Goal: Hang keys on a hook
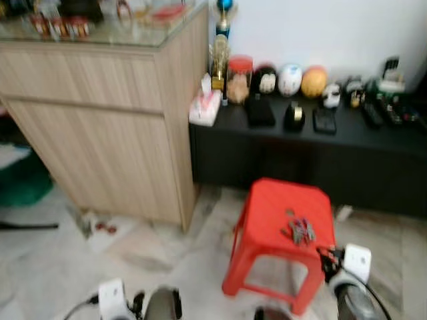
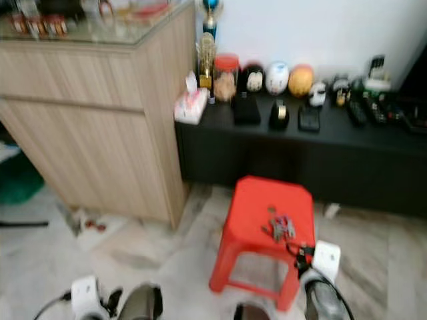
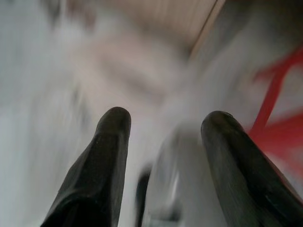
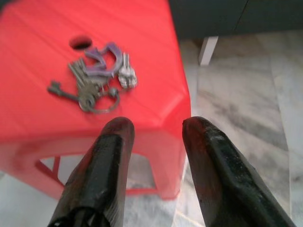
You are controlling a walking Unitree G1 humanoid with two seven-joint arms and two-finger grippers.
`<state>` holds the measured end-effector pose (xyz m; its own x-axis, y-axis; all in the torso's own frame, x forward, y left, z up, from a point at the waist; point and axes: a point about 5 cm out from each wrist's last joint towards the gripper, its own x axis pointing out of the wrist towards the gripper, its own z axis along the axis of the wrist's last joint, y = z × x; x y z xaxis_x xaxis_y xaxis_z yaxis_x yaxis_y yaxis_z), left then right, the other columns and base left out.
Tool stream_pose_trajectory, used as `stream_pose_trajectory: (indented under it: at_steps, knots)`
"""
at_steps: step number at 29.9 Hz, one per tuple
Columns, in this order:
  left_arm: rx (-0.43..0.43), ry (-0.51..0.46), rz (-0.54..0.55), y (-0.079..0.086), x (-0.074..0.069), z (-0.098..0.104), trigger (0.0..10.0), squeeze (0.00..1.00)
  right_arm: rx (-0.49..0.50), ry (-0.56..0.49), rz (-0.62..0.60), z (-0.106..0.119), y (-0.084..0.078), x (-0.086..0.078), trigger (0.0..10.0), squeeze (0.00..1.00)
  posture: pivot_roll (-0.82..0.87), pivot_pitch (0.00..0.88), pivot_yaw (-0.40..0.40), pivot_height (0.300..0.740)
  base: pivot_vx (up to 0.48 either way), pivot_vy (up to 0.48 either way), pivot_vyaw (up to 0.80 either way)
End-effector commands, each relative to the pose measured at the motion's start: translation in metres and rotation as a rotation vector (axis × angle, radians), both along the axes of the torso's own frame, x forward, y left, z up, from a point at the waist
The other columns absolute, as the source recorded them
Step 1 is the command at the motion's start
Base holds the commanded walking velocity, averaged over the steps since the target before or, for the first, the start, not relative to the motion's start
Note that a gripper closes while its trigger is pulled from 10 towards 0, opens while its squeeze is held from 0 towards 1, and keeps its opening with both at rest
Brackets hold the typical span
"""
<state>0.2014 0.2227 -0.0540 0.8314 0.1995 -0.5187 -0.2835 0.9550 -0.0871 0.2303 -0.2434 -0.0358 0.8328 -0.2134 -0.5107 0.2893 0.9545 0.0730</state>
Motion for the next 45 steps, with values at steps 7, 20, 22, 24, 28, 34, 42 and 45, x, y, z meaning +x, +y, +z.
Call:
stream_pose_trajectory:
  at_steps: [7, 20, 22, 24, 28, 34, 42, 45]
  knots:
    - [0.094, -0.383, -0.025, 0.017, 0.049, 0.063, 10.0, 0.0, -0.041, -0.162, 0.072, 0.025, 0.008, 0.026, 10.0, 0.0, -0.08, 0.022, -0.057, 0.625, 0.0, 0.0, 0.0]
    - [0.032, -0.44, -0.096, -0.004, 0.069, 0.077, 10.0, 0.0, -0.1, -0.129, 0.155, 0.02, 0.022, 0.026, 10.0, 0.0, -0.11, 0.027, -0.054, 0.625, 0.085, 0.0, 0.03]
    - [0.03, -0.44, -0.094, -0.005, 0.07, 0.077, 10.0, 0.0, -0.106, -0.112, 0.144, 0.018, 0.02, 0.023, 10.0, 0.0, -0.11, 0.028, -0.056, 0.625, 0.311, 0.0, 0.63]
    - [0.028, -0.435, -0.102, -0.006, 0.07, 0.077, 10.0, 0.0, -0.106, -0.089, 0.148, 0.015, 0.019, 0.021, 10.0, 0.0, -0.11, 0.027, -0.059, 0.625, 0.319, 0.0, 0.68]
    - [0.019, -0.427, -0.106, -0.009, 0.069, 0.075, 10.0, 0.0, -0.091, -0.045, 0.129, 0.01, 0.017, 0.016, 10.0, 0.0, -0.11, 0.019, -0.059, 0.625, 0.338, 0.0, 0.0]
    - [0.033, -0.422, -0.119, -0.007, 0.067, 0.075, 10.0, 0.0, -0.06, -0.013, 0.088, 0.008, 0.017, 0.017, 10.0, 0.0, -0.09, 0.008, -0.066, 0.625, 0.347, 0.0, 0.0]
    - [0.036, -0.401, -0.141, -0.008, 0.066, 0.072, 10.0, 0.0, -0.057, 0.024, 0.077, 0.004, 0.017, 0.015, 10.0, 0.0, -0.1, 0.017, -0.062, 0.625, 0.35, 0.0, -0.56]
    - [0.035, -0.378, -0.15, -0.009, 0.064, 0.068, 10.0, 0.0, -0.071, 0.026, 0.087, 0.004, 0.016, 0.014, 10.0, 0.0, -0.11, 0.022, -0.059, 0.625, 0.226, 0.0, -0.48]
